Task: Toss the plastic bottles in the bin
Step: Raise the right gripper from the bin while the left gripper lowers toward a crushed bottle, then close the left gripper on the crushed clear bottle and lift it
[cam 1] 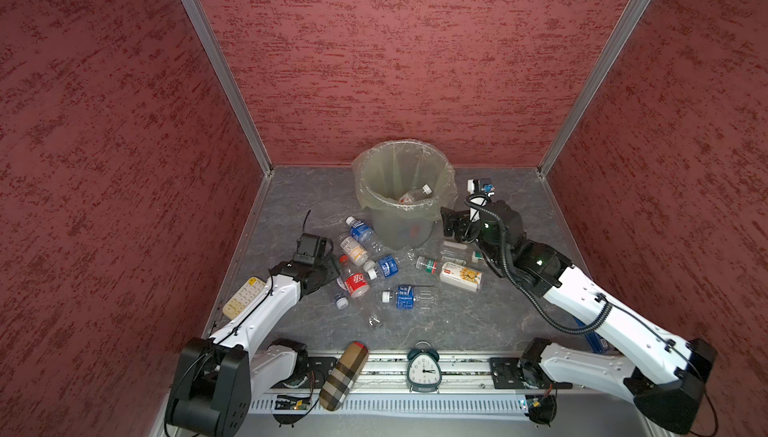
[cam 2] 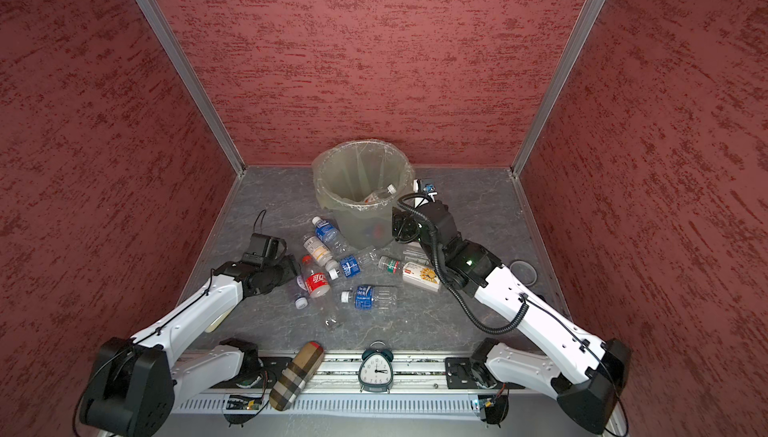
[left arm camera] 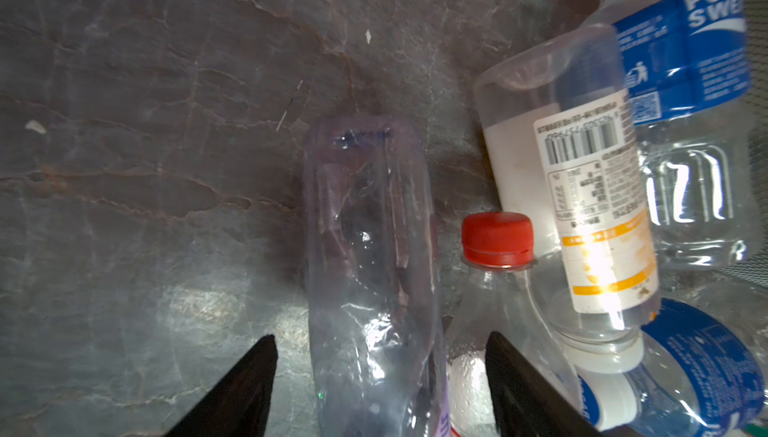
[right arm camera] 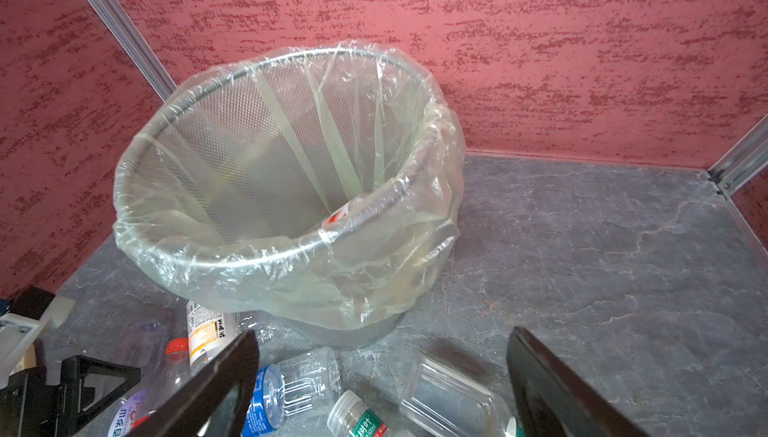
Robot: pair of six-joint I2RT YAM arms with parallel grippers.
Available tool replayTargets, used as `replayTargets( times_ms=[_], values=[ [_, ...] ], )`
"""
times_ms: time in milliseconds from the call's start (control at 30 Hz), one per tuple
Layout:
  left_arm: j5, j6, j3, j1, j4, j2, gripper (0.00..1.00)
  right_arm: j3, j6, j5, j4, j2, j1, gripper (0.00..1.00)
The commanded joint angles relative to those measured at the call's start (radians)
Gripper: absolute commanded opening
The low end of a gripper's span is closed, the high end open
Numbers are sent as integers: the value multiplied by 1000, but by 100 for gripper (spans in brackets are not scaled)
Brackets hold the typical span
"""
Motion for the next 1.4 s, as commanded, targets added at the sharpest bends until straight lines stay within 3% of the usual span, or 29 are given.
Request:
replayTargets(
  times_ms=[0,700,900,1367],
  values=[
    [-7,10,11,-1,20,23,79,-23,29,6,-11,-18,-2,93],
    [27,18,22,5,61,136,72,-120,75,-35,-5,-38,-2,91],
    [50,25,22,11,64,138,60,-133,84,-37,-6,-52,-2,90],
    [38,55,-13,14,44,-154,49,-249,103,-69,7,-109,-2,88]
  ],
)
